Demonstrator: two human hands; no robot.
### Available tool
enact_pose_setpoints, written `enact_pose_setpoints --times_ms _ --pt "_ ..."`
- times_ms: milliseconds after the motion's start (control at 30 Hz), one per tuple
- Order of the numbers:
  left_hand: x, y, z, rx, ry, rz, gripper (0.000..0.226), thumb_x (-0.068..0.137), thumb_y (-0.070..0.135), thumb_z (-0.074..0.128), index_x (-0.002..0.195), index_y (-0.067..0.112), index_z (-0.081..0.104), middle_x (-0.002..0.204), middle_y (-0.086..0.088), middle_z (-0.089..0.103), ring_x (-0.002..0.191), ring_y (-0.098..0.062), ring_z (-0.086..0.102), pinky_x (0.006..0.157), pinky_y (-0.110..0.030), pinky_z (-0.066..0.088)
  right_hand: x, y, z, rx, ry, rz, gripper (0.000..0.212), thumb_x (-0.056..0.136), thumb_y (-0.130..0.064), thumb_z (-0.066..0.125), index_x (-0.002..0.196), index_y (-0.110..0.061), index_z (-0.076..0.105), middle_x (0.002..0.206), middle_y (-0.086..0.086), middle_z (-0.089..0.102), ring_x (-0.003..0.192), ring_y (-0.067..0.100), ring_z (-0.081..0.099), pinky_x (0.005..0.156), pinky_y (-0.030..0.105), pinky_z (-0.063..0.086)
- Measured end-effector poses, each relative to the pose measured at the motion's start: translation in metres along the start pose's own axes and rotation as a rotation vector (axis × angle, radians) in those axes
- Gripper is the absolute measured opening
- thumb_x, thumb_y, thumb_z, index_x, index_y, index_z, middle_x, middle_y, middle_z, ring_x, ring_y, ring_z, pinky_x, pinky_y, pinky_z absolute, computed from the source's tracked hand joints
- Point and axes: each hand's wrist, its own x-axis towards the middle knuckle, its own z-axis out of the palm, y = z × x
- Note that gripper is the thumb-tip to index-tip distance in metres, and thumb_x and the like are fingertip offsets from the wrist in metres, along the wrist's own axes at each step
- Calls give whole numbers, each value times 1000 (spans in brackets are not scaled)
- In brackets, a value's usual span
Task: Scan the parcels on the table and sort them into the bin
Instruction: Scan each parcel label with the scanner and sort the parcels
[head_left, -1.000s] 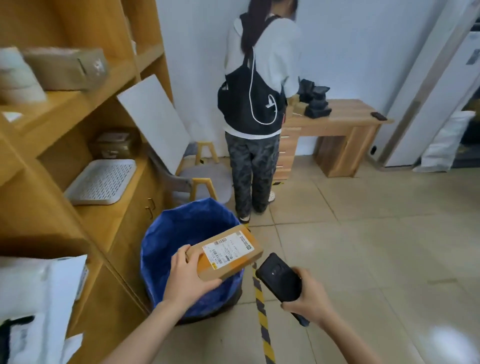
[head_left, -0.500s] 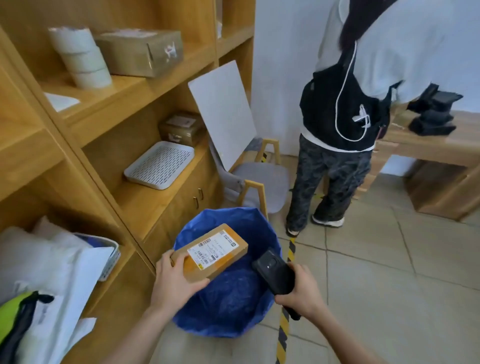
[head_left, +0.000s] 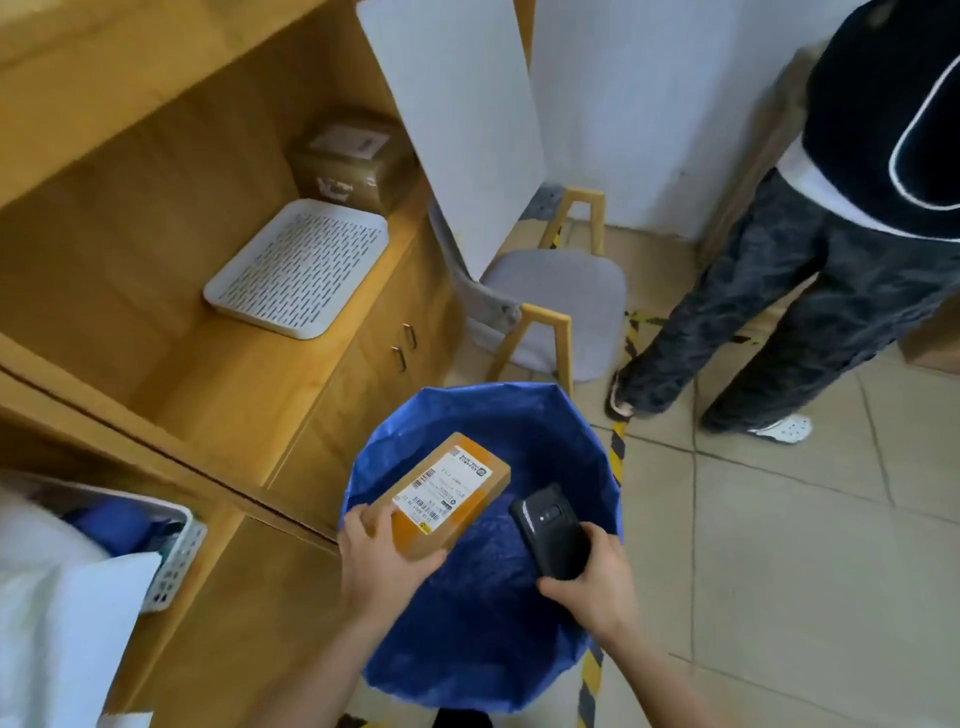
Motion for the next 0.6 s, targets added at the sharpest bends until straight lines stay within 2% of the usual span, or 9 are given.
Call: enact_pose_setpoints --times_ms 167,300,467,600 --pt "34 -27 78 -7 -58 -72 93 54 54 86 128 20 41 134 -7 25 121 -34 34 93 -42 49 52 24 60 71 27 164 80 58 -24 85 128 -16 49 116 -1 46 97 15 48 80 27 42" --pt "66 -55 150 0 -75 -116 90 53 50 88 124 19 43 132 -10 25 118 -36 35 90 -46 50 106 54 116 80 32 262 82 57 -26 85 130 -15 48 118 2 47 108 24 52 85 35 46" --pt "107 -91 241 31 -97 -171 86 54 49 87 123 19 44 132 -10 25 118 -35 35 92 -44 49 170 105 185 69 30 386 90 58 -27 85 137 -13 42 128 8 45 113 29 52 93 41 47" --pt "137 -115 298 54 -127 -212 87 56 52 86 125 19 43 127 -9 25 116 -31 35 89 -38 48 214 145 232 43 -1 444 89 58 -26 87 135 -10 44 125 11 46 113 32 52 97 42 46"
